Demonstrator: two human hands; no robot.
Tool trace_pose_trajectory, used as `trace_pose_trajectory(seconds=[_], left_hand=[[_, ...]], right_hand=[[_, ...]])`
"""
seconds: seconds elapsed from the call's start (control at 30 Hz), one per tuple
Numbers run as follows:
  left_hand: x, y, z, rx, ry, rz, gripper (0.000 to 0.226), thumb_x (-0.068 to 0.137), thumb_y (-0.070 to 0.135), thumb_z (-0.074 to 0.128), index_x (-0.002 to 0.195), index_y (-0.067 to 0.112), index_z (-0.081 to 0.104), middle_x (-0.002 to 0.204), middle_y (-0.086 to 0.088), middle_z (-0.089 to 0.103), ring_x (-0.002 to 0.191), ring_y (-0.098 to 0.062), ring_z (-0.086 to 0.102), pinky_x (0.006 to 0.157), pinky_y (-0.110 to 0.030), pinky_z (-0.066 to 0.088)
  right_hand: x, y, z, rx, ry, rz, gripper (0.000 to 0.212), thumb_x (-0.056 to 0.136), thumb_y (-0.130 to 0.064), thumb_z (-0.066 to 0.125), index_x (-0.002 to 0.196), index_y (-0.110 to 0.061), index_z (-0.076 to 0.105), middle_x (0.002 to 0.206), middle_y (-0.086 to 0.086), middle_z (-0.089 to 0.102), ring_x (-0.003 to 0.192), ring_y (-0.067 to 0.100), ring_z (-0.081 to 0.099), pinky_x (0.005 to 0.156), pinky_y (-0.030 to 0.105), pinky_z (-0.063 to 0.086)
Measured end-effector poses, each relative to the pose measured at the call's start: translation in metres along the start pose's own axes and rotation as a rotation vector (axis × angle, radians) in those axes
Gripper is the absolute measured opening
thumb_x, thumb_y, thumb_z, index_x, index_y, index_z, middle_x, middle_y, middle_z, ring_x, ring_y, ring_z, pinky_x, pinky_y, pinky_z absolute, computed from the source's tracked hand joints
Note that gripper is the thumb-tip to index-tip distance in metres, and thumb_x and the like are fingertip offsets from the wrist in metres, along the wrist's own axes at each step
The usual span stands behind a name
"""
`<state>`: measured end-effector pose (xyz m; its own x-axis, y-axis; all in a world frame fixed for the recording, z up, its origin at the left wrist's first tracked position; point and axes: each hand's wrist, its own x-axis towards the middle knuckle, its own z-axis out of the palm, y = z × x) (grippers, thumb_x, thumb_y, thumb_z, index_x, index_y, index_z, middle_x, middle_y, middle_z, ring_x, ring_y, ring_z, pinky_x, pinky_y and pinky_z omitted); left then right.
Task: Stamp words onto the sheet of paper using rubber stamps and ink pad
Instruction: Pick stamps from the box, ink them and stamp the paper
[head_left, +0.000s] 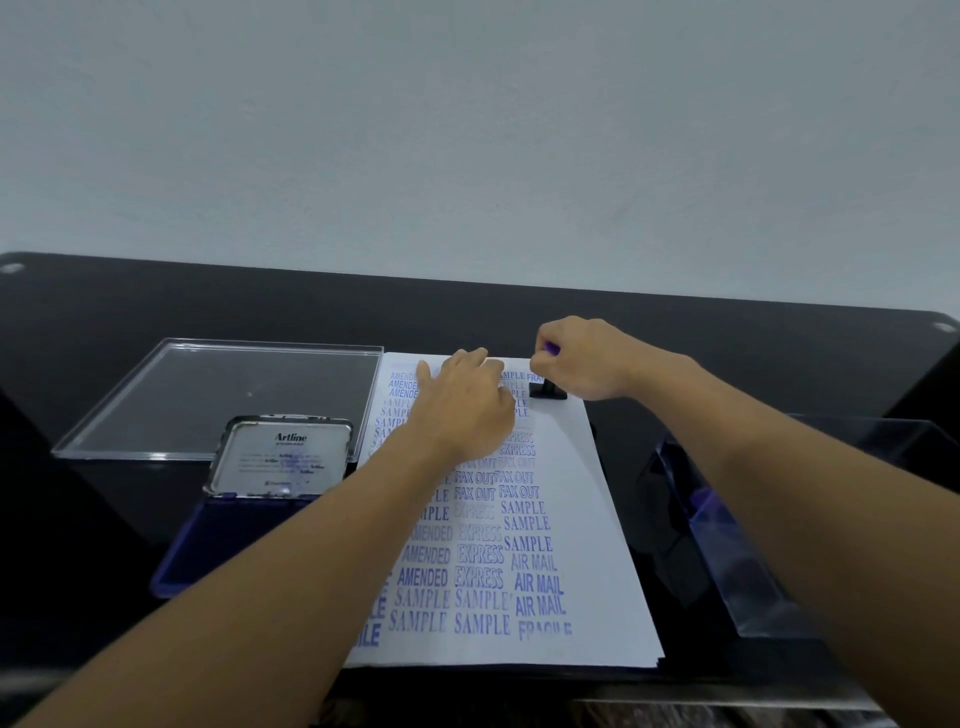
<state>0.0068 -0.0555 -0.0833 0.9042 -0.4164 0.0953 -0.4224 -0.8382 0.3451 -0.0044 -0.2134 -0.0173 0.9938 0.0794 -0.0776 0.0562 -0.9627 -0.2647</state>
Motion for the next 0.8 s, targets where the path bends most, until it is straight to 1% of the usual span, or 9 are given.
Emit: trace_pose_trajectory(seconds=[0.17,0.3,0.5,0.67,0.73,0.8], left_hand=[[0.001,-0.001,0.003,0.014,0.002,0.002,0.045,0.103,0.03,0.033,0.144,0.014,0.043,0.158,-0.005,0.03,0.147,-0.023,0.022,0.119,-0.06,0.007],[0.001,-0.004,0.009,0.033,0.036,0.016,0.04,0.102,0.03,0.032,0.133,0.012,0.05,0.151,-0.004,0.039,0.139,-0.023,0.031,0.117,-0.06,0.013],[-0.001,-0.004,0.011,0.036,0.057,0.024,0.044,0.103,0.032,0.03,0.14,0.013,0.046,0.155,-0.004,0.035,0.144,-0.021,0.025,0.118,-0.057,0.009],[-0.002,-0.006,0.012,0.039,0.055,0.02,0.046,0.104,0.032,0.029,0.144,0.014,0.042,0.158,-0.004,0.03,0.147,-0.021,0.02,0.119,-0.056,0.007],[-0.002,-0.005,0.013,0.049,0.057,0.023,0.046,0.104,0.032,0.028,0.144,0.014,0.042,0.158,-0.003,0.03,0.146,-0.021,0.021,0.119,-0.056,0.008],[-0.002,-0.005,0.013,0.054,0.059,0.025,0.046,0.104,0.032,0.028,0.143,0.014,0.042,0.157,-0.003,0.032,0.145,-0.021,0.023,0.119,-0.056,0.009]], right_hand=[[0.002,0.0,0.005,-0.006,-0.006,0.009,0.021,0.098,-0.029,0.046,0.08,-0.019,0.048,0.084,0.002,0.059,0.068,0.015,0.05,0.059,0.029,0.038],[0.004,0.002,0.012,-0.017,0.007,0.022,0.021,0.097,-0.03,0.046,0.079,-0.02,0.046,0.083,0.003,0.058,0.067,0.018,0.05,0.057,0.03,0.038],[0.004,0.003,0.02,-0.013,0.03,0.039,0.016,0.098,-0.03,0.043,0.087,-0.018,0.046,0.083,0.005,0.058,0.068,0.021,0.051,0.056,0.032,0.039],[0.004,0.004,0.024,0.025,0.047,0.045,0.015,0.098,-0.028,0.044,0.09,-0.016,0.046,0.084,0.008,0.058,0.067,0.02,0.048,0.055,0.031,0.036],[0.004,0.004,0.027,0.048,0.057,0.058,0.015,0.098,-0.027,0.044,0.094,-0.012,0.047,0.084,0.01,0.058,0.066,0.02,0.046,0.055,0.032,0.036],[0.003,0.004,0.028,0.059,0.065,0.063,0.014,0.097,-0.026,0.044,0.093,-0.012,0.045,0.083,0.01,0.058,0.066,0.021,0.046,0.055,0.032,0.035]])
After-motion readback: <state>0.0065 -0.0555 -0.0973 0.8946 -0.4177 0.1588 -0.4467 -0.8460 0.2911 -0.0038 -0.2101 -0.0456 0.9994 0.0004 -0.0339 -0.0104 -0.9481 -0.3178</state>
